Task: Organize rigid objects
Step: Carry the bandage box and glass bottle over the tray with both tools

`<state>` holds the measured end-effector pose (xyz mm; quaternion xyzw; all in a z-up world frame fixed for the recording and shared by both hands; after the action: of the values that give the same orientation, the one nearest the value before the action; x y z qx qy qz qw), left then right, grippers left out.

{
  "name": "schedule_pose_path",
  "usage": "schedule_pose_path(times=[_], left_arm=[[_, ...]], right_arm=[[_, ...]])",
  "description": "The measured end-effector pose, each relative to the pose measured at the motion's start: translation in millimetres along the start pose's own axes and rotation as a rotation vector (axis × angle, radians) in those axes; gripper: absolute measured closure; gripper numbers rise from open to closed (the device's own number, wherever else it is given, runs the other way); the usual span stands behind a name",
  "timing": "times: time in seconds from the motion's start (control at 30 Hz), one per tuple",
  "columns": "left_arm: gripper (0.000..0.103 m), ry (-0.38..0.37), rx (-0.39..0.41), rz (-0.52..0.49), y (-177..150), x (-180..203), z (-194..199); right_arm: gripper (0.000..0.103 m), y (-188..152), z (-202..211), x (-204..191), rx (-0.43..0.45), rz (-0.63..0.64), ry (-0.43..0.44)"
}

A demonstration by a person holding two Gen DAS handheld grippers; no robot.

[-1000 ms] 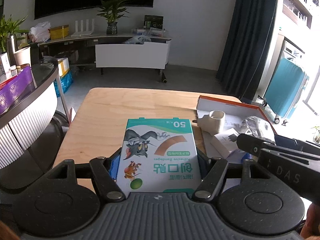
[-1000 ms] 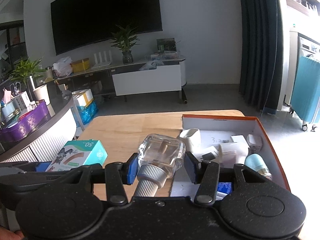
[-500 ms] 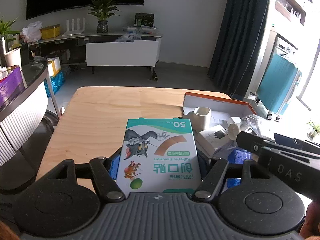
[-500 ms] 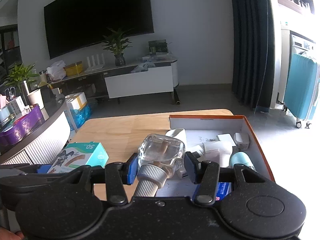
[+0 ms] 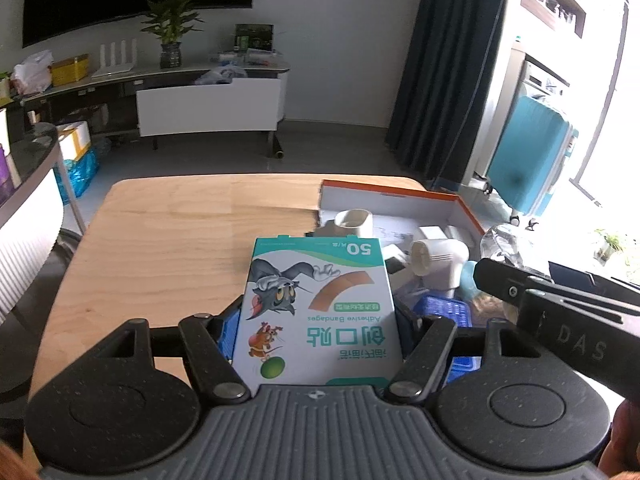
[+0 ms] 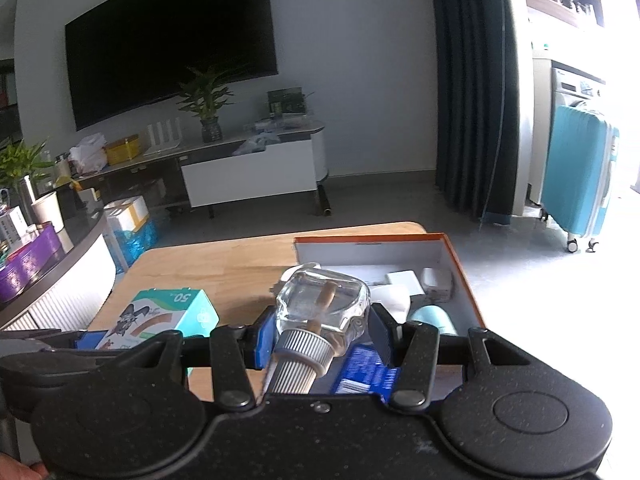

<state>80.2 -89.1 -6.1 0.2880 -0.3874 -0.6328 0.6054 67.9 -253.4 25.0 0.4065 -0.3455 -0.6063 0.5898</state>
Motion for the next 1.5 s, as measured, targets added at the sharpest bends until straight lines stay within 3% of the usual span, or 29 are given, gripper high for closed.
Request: schedule_pose_path(times=[0.63,1.5], left_arm=[[0.032,-0.087,-0.002,-0.057,8.5,45.7,-15.4],[0.032,-0.120,-0.020,-0.082,13.6,65.7,-31.3]], right_arm=[[0.043,9.1,3.6,49.2,0.030,-0.039,-0.085],[0.043,18.0,-8.5,64.0,0.031,-0.028,-0.103]])
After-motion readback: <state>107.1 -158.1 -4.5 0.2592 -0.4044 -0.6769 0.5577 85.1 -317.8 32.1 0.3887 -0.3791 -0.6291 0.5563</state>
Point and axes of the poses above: each gripper's, at about its wrist camera, not at the fingertips, and z roughly against the way its jaws point, x to its right, y to its top, the point moved 5 cm from there along -z, roughly the way its jaws point, and after that the axes turned 6 degrees about x, right-handed, at the moved point
